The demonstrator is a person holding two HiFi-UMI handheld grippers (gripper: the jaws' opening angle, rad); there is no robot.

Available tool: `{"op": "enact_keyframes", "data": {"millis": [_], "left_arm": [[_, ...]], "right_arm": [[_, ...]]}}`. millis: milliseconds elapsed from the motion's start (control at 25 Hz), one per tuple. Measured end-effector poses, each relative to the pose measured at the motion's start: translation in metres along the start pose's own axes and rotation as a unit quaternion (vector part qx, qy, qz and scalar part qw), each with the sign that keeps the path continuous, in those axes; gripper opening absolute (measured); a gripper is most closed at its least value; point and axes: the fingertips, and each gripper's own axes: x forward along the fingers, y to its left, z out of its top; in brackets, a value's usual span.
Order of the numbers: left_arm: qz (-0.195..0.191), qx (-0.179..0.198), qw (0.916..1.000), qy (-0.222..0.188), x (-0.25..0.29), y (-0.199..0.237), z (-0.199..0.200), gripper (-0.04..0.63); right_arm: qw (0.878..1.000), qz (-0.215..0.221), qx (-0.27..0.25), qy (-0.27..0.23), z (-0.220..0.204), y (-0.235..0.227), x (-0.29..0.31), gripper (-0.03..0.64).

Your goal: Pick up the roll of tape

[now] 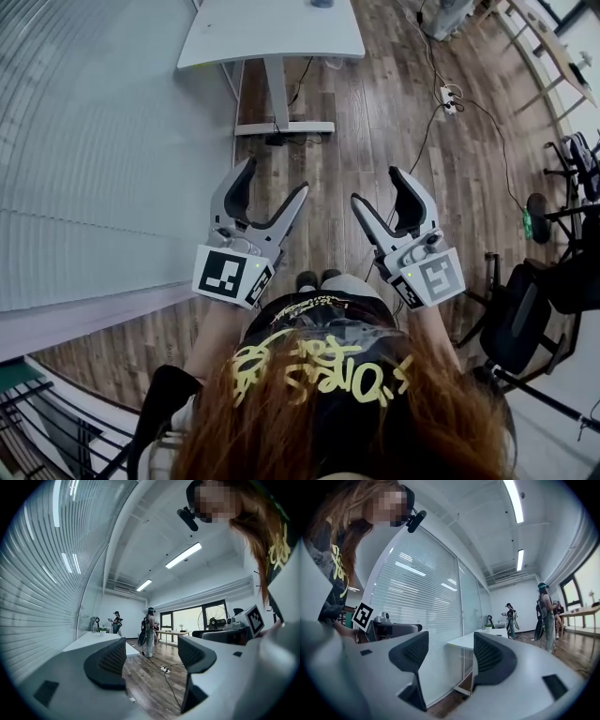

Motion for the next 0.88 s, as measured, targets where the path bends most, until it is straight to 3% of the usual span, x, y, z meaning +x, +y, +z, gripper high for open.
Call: {"op": "enact_keyframes", "data": {"millis": [320,880], "left_arm": [[-0.003,-0.005,0.9999,0.013,0.003,0.016,-0.015,0.341],[0.031,0.014,0.9991,0.024,0.084,0.069,-0.017,0.341]], "right_arm": [[1.0,-0.005,-0.011,0.008,-0.005,0.005,0.021,0.284],[0.999,-0.003,-0.036,0.035,-0.02,-0.063,0.103,0.284]]}}
